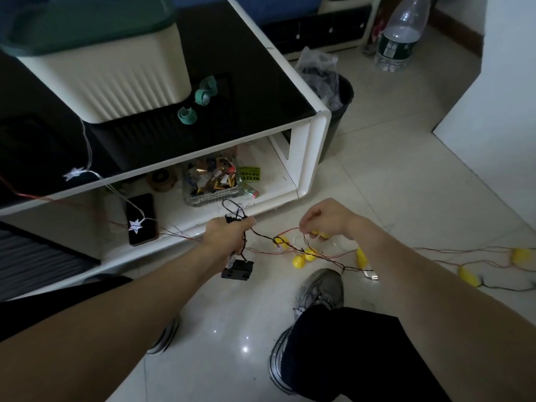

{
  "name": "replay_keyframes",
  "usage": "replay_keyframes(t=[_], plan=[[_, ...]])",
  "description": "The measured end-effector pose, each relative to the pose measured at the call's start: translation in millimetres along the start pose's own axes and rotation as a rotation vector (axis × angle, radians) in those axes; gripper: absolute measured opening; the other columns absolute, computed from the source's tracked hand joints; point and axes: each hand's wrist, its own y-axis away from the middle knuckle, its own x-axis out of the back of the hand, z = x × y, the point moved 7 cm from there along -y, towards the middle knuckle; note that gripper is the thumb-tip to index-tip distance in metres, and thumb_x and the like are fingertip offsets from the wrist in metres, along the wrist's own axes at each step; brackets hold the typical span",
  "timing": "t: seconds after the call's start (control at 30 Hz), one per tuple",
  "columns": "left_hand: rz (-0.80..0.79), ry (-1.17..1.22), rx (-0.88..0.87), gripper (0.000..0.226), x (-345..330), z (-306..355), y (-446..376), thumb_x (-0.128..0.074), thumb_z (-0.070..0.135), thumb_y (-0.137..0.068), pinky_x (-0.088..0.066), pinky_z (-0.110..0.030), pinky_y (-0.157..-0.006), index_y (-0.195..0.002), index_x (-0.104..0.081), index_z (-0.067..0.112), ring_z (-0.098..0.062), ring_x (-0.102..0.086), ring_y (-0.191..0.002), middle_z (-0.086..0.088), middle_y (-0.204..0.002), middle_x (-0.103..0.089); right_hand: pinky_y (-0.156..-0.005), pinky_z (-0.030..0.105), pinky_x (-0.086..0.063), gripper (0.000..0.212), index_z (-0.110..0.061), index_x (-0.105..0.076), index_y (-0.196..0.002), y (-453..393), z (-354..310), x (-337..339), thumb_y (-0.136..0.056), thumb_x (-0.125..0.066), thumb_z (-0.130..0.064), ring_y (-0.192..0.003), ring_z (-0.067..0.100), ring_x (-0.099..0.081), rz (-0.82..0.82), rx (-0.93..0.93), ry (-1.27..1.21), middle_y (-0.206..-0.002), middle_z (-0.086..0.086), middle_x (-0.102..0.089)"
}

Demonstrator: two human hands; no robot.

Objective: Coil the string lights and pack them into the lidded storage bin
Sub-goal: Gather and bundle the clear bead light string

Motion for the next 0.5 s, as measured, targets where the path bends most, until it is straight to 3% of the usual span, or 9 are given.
replay_keyframes(t=[0.1, 0.17, 0.27, 0.37, 0.5], plan=[[-0.018, 0.045, -0.001, 0.044, -3.7, -2.4, 0.8, -0.073, 0.016, -0.087, -0.026, -0.023, -0.042, -0.062, -0.037, 0.016, -0.016, -0.031, -0.036, 0.002, -0.041, -0.035, -0.078, 0.041, -0.060, 0.013, 0.001, -0.077, -0.092, 6.5, -19.6, 1.4, -0.083, -0.076, -0.008, -0.062, 0.022, -0.065, -0.116, -0.039, 0.043, -0.080, 0.016, -0.074], [-0.040, 0.041, -0.027, 0.038, -6.1, -1.0, 1.7, -0.070, 0.014, -0.089, -0.030, -0.025, -0.041, -0.064, -0.042, 0.012, -0.018, -0.035, -0.040, -0.001, -0.043, -0.039, -0.078, 0.041, -0.060, 0.020, 0.004, -0.075, -0.096, 9.8, -29.3, 1.0, -0.083, -0.076, -0.012, -0.062, 0.022, -0.061, -0.179, -0.065, 0.147, -0.076, 0.012, -0.069], [-0.046, -0.033, -0.058, 0.023, -7.1, 3.9, 7.2, -0.069, 0.016, -0.091, -0.038, -0.023, -0.041, -0.078, -0.056, 0.002, -0.016, -0.047, -0.039, -0.003, -0.048, -0.053, -0.076, 0.043, -0.063, 0.021, 0.001, -0.074, -0.097, 13.9, -42.2, 0.0, -0.086, -0.072, -0.017, -0.076, 0.025, -0.065, -0.205, -0.044, 0.242, -0.083, 0.012, -0.068], [-0.039, -0.143, -0.080, 0.027, -6.2, 7.7, 10.4, -0.064, 0.021, -0.095, -0.029, -0.015, -0.033, -0.095, -0.064, -0.005, -0.006, -0.048, -0.033, -0.001, -0.055, -0.062, -0.081, 0.043, -0.061, 0.019, 0.000, -0.071, -0.100, 20.6, -49.6, -7.5, -0.096, -0.061, -0.015, -0.087, 0.021, -0.070, -0.313, -0.041, 0.203, -0.097, 0.011, -0.077], [-0.065, -0.199, -0.074, 0.033, -6.1, 5.0, 7.4, -0.060, 0.029, -0.098, -0.028, -0.016, -0.036, -0.099, -0.065, -0.003, -0.009, -0.048, -0.035, -0.007, -0.063, -0.069, -0.077, 0.038, -0.059, 0.012, -0.006, -0.067, -0.098, 22.7, -61.7, -1.1, -0.099, -0.059, -0.015, -0.077, 0.023, -0.074, -0.227, 0.036, 0.190, -0.084, 0.010, -0.077]])
